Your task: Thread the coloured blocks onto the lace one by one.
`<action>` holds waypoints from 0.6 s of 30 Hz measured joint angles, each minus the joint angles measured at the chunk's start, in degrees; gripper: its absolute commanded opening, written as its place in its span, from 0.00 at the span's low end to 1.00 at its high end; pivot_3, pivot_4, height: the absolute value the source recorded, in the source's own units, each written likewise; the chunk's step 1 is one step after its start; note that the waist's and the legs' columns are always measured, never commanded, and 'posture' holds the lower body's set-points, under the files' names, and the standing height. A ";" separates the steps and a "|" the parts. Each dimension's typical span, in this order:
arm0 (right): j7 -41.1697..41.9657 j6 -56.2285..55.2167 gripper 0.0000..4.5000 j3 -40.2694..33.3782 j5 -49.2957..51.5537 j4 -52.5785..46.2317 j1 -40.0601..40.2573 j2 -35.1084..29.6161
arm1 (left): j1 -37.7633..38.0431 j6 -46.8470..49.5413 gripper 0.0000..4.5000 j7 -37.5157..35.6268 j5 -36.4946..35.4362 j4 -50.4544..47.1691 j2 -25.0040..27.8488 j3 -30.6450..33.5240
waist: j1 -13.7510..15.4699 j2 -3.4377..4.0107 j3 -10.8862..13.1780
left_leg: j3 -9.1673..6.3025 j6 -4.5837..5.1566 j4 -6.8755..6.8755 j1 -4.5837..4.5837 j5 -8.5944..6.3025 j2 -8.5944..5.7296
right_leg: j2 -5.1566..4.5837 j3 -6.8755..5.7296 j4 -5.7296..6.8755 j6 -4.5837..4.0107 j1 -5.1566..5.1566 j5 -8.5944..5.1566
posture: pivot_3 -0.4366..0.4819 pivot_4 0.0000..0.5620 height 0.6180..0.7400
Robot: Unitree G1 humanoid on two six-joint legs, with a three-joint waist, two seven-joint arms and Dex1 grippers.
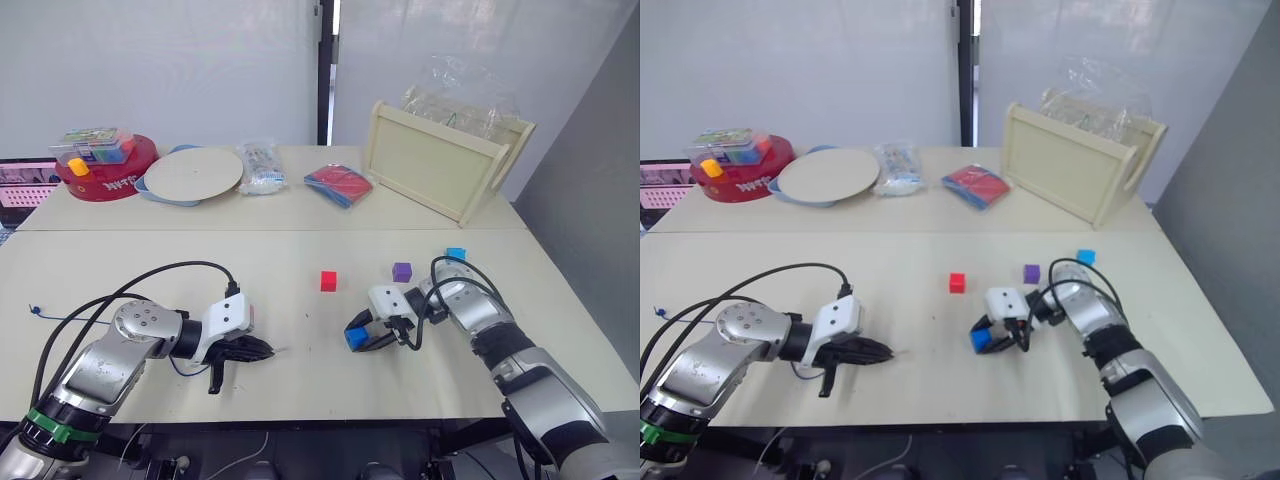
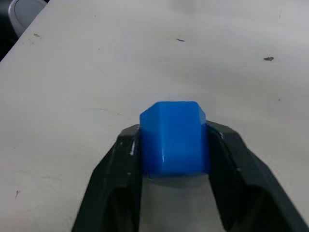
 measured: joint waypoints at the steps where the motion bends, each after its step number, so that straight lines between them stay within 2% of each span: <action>1: -0.16 0.10 0.29 -0.29 0.01 -0.03 0.29 0.00 | 0.00 0.06 0.00 0.04 0.00 -0.01 0.00 0.00 | 0.00 0.00 0.00 | 0.00 0.00 0.00 0.00 0.00 0.00 | 0.00 0.00 0.00 0.00 0.00 0.00 | 0.48 0.27 1.00; 6: -5.15 10.29 0.29 -4.07 1.45 -12.18 8.20 -0.50 | -0.25 0.28 0.00 0.45 -0.06 -0.22 -0.03 -0.11 | 0.09 0.01 0.00 | 0.00 0.00 0.00 -0.04 0.00 -0.01 | -0.01 0.00 0.03 0.00 -0.01 0.00 | 0.48 0.27 1.00; 12: -17.08 36.78 0.29 -4.69 3.50 -40.65 20.55 -1.04 | -1.24 0.15 0.00 0.91 0.12 -0.12 -0.22 -0.95 | 0.11 0.02 0.01 | -0.02 0.00 0.01 -0.06 0.00 -0.02 | 0.00 0.01 0.01 0.00 -0.02 0.00 | 0.48 0.27 1.00; 18: -25.88 43.96 0.29 -3.83 0.48 -45.45 21.86 0.29 | -2.86 -2.44 0.00 1.58 2.75 1.64 -1.88 -4.44 | 0.15 0.02 0.01 | -0.01 0.01 0.01 -0.03 -0.01 -0.05 | -0.01 0.01 0.02 0.00 -0.01 0.00 | 0.48 0.27 1.00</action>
